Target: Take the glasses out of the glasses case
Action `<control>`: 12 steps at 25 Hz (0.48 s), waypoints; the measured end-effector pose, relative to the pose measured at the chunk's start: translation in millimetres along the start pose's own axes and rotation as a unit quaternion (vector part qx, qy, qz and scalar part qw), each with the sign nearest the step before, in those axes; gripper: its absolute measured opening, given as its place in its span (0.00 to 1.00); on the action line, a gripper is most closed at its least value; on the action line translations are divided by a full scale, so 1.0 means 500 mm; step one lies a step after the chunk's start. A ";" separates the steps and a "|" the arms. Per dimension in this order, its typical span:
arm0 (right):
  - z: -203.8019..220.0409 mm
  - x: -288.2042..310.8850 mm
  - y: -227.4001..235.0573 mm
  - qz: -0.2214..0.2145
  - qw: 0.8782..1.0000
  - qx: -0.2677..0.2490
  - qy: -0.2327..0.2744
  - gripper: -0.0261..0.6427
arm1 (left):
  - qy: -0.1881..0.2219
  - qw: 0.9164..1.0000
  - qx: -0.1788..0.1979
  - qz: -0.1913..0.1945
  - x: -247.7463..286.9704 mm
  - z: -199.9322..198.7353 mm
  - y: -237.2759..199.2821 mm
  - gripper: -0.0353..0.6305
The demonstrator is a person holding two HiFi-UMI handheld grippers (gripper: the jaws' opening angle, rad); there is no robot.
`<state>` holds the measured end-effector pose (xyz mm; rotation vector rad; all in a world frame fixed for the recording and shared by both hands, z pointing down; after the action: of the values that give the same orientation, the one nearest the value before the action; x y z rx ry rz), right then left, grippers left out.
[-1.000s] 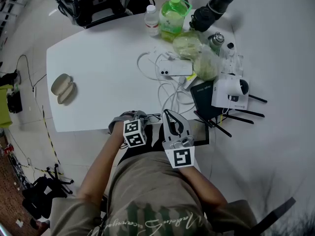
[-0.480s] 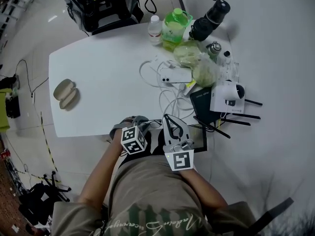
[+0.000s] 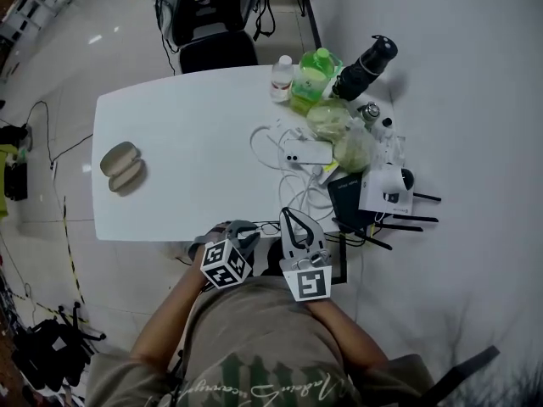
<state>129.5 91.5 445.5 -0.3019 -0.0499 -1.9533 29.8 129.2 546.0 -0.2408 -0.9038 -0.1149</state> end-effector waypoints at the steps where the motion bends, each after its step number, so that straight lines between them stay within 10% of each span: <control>1: -0.004 0.001 -0.007 -0.002 1.000 -0.001 0.003 0.06 | 0.007 1.000 -0.007 -0.003 -0.009 0.002 0.000 0.14; 12: -0.016 0.002 -0.049 -0.005 1.000 0.005 0.016 0.06 | 0.014 1.000 -0.022 -0.015 -0.029 0.024 0.012 0.14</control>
<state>105.2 98.8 440.4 -0.2652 -0.0407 -1.9677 13.1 138.1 540.6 -0.2666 -0.8774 -0.1650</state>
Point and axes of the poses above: the fingertips, and each gripper's own axes: x forward along the fingers, y to its right, z out of its underside, the point moved 5 cm from there along -x, backward along the fingers, and after that the axes turned 10 degrees about z, right-handed, at the moved point
